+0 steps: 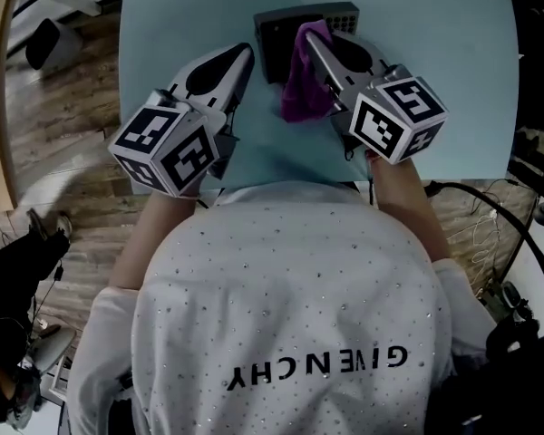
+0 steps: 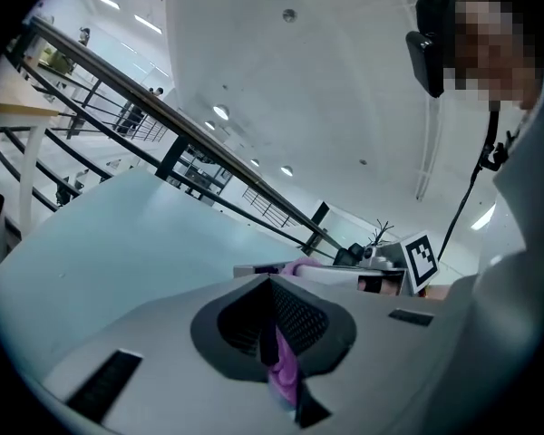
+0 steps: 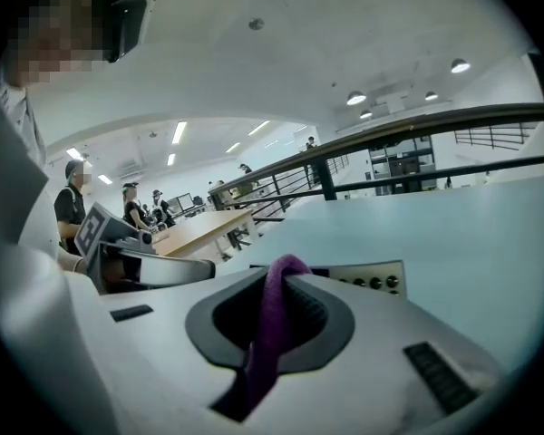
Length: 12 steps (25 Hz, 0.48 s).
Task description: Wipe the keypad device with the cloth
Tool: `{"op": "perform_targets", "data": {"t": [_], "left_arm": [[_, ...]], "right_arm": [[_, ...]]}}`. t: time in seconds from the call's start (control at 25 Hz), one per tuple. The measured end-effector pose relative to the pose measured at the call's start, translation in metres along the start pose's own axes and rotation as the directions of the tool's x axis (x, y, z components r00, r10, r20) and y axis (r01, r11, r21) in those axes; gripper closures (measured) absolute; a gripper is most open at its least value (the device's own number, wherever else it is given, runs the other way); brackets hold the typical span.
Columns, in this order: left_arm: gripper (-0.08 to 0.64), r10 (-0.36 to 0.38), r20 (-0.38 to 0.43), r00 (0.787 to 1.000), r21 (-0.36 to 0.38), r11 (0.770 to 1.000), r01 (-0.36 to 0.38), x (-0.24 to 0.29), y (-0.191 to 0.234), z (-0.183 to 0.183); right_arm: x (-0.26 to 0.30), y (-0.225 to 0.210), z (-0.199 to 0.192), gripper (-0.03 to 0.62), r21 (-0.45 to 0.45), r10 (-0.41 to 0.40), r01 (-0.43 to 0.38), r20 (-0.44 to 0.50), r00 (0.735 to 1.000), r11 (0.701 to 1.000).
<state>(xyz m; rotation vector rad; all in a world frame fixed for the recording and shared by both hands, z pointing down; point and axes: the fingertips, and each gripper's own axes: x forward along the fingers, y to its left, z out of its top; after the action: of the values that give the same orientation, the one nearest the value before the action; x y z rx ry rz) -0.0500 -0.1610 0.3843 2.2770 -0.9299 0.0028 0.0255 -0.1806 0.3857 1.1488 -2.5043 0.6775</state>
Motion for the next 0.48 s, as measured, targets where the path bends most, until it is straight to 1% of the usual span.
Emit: {"op": "perform_targets", "data": {"t": [0.12,0.28,0.48], "left_arm": [[0.56,0.013,0.009,1.0,-0.008,1.0,-0.013,-0.002,-0.002,0.001],[0.56,0.014,0.009,1.0,-0.016,1.0,-0.014,-0.003,-0.002,0.002],[0.56,0.012,0.007,1.0,-0.017,1.0,-0.012,-0.004,-0.003,0.002]], "right_arm": [[0.012,0.023,-0.004,0.578,-0.025,0.054,-0.054,-0.026,0.998,0.998],[0.024,0.042,-0.009,0.578,-0.04,0.1,-0.102,-0.053,0.994,0.994],[0.032,0.049,-0.017,0.578,-0.063,0.12,-0.125,-0.084,0.989,0.99]]}}
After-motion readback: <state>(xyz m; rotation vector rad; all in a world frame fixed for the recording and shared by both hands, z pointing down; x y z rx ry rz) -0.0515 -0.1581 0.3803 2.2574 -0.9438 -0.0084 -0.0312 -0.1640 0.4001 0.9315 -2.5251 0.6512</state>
